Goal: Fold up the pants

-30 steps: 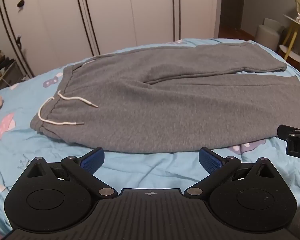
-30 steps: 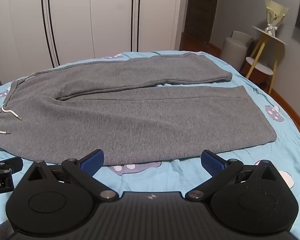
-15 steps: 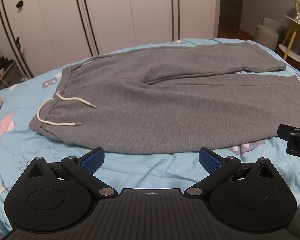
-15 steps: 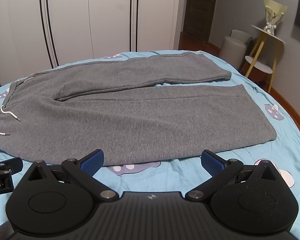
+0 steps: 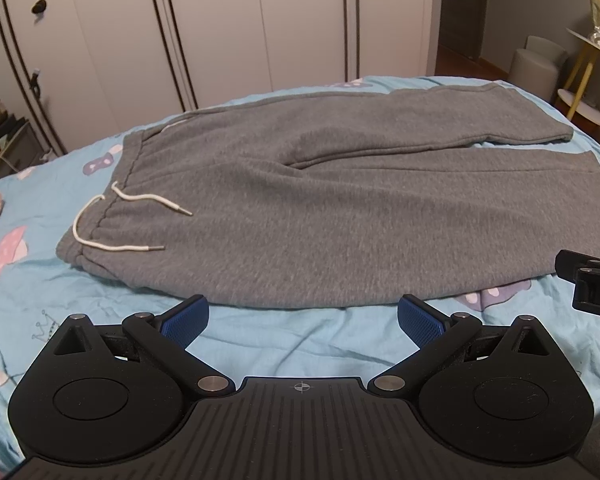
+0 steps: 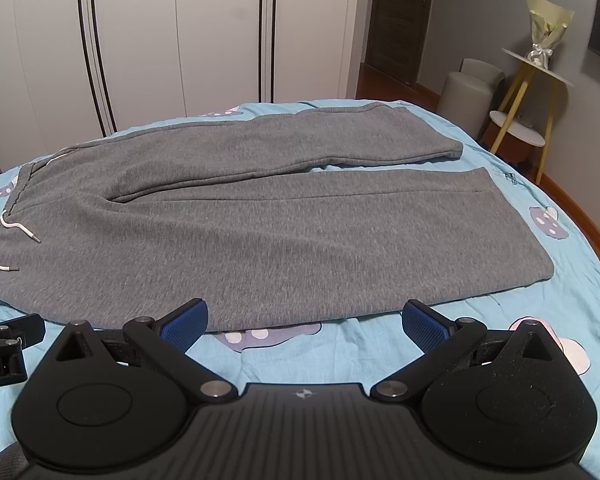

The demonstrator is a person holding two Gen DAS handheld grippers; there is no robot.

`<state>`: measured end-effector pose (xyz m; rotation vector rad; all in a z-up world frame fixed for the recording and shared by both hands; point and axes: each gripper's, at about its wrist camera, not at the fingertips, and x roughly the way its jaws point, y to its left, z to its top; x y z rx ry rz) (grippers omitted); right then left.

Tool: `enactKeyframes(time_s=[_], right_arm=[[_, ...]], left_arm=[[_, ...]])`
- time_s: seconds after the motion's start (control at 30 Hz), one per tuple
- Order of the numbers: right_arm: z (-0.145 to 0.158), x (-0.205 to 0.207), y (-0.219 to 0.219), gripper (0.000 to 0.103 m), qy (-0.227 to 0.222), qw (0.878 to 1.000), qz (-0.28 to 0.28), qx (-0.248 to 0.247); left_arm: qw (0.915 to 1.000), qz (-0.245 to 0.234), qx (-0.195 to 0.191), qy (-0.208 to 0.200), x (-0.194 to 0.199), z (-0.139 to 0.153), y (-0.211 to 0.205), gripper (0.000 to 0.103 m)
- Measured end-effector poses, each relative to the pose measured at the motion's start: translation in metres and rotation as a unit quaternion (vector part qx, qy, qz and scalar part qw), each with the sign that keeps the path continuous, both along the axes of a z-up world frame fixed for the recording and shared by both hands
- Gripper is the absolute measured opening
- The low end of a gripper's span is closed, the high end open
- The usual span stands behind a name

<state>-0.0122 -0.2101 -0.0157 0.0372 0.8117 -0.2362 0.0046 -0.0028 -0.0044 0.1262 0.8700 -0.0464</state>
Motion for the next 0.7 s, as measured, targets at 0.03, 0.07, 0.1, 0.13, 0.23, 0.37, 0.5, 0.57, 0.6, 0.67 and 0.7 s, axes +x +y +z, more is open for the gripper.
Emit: enactKeyframes(time_s=[0.03,0.07,0.1,0.13,0.23,0.37,0.5,0.57,0.6,0.67,0.7], right_arm=[[-0.0002,0.0002,-0.0002,0.103,0.000,1.000,0.000,0.000],[-0.0004,0.0003,-0.0004,0.103,-0.001,1.000,-0.001,0.000],[-0.0005,0.0007,-0.0004,0.103,-0.001,1.000,-0.002,0.001],[-0.0003,0.0010,-0.0005,0.103,-0.001,1.000,-0.002,0.002],[-0.0008,0.0012,-0.0009,0.103,-0.001,1.000,-0.003,0.003],[-0.0012,0.0010,-0.0010,0.103,0.000,1.000,-0.002,0.003],[-0.0024,0.0009,-0.0007,0.103,0.001,1.000,-0.001,0.004],[-0.0029,0.0010,-0.0005,0.103,0.001,1.000,-0.001,0.005],[-0.0030,0.0011,-0.0006,0.103,0.001,1.000,-0.002,0.005],[-0.0033,0.0013,-0.0006,0.103,0.001,1.000,-0.002,0.005],[-0.0034,0.0017,-0.0004,0.103,0.001,1.000,-0.002,0.006]], left_arm=[[1.0000,0.000,0.000,0.000,0.0004,-0.0001,0.0002,0.103],[1.0000,0.000,0.000,-0.001,0.0004,-0.0003,0.0000,0.103],[1.0000,0.000,0.000,0.000,0.0009,-0.0002,0.0003,0.103],[1.0000,0.000,0.000,0.000,0.0010,-0.0001,0.0003,0.103],[1.0000,0.001,-0.001,0.001,0.0011,-0.0005,0.0001,0.103],[1.0000,0.001,-0.001,0.000,0.0009,-0.0008,0.0005,0.103],[1.0000,0.002,-0.001,0.000,0.0006,-0.0012,0.0006,0.103],[1.0000,0.002,-0.001,0.000,0.0001,-0.0014,0.0003,0.103],[1.0000,0.001,-0.001,0.000,-0.0003,-0.0014,0.0001,0.103],[1.0000,0.001,0.000,0.000,0.0012,-0.0017,0.0007,0.103],[1.0000,0.001,-0.001,-0.001,0.0010,-0.0017,0.0007,0.103]])
